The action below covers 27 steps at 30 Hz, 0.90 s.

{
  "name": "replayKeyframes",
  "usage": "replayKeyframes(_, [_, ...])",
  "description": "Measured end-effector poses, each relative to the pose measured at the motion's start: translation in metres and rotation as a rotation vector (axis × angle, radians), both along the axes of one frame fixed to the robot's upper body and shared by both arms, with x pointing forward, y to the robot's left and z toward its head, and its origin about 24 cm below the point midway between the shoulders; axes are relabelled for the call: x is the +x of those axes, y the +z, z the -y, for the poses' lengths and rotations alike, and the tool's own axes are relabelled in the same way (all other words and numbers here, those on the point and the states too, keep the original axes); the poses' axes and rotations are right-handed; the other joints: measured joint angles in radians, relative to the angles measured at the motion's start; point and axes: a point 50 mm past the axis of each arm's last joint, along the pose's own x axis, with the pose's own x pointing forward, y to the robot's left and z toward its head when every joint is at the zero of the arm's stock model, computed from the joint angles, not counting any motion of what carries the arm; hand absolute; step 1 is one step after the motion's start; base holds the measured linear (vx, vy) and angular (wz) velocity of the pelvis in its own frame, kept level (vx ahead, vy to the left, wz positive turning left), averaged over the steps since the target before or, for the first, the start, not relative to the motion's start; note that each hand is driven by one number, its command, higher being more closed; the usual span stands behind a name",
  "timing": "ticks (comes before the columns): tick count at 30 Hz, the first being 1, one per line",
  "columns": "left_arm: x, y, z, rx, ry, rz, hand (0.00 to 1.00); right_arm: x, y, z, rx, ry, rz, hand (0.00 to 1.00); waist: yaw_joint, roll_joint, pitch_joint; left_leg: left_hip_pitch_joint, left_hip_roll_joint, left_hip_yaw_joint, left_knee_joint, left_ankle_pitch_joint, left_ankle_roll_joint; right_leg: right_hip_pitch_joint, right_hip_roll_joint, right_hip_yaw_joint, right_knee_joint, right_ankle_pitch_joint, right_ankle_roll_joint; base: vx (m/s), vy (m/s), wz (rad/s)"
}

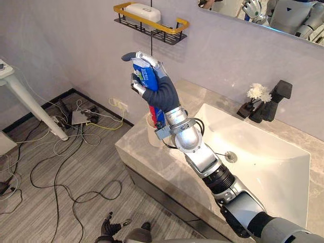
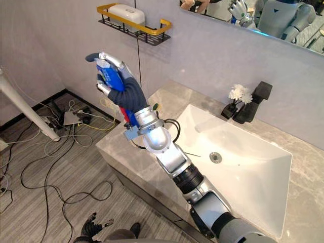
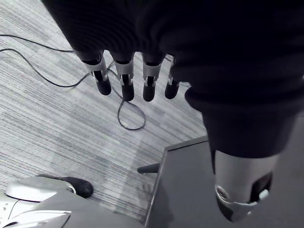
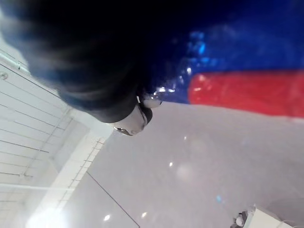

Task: Organize washtable

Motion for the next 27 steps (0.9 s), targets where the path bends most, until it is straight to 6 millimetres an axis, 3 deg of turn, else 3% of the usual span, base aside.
replayKeyframes(9, [-0.001, 0.0, 0.001, -0.001, -0.011, -0.004, 0.0, 0.016, 0.0, 0.003, -0.037, -0.105, -0.005, 1.0, 0.012, 0.007, 0.012, -0.012, -0.001, -0.015, 0.001, 0.002, -0.002, -0.003, 0.0, -0.013, 0.0, -0.005, 0.0, 0.0, 0.002, 0.06])
replayKeyframes(13, [-0.001, 0.0, 0.002, -0.001, -0.013, -0.004, 0.0, 0.026, 0.004, 0.013, -0.016, -0.174, -0.022, 1.0, 0.014, 0.008, 0.014, -0.016, -0.001, -0.023, 0.004, 0.002, -0.003, -0.002, 0.0, -0.022, 0.001, -0.005, -0.001, 0.0, 0.003, 0.05])
replayKeyframes(27, [-0.001, -0.001, 0.003, -0.002, -0.02, -0.005, 0.0, 0.036, 0.002, 0.021, -0.049, -0.222, -0.034, 1.0, 0.035, 0.015, 0.035, -0.017, -0.001, -0.026, 0.005, 0.002, -0.003, -0.001, 0.001, -0.026, 0.001, -0.006, -0.003, 0.0, 0.0, 0.0])
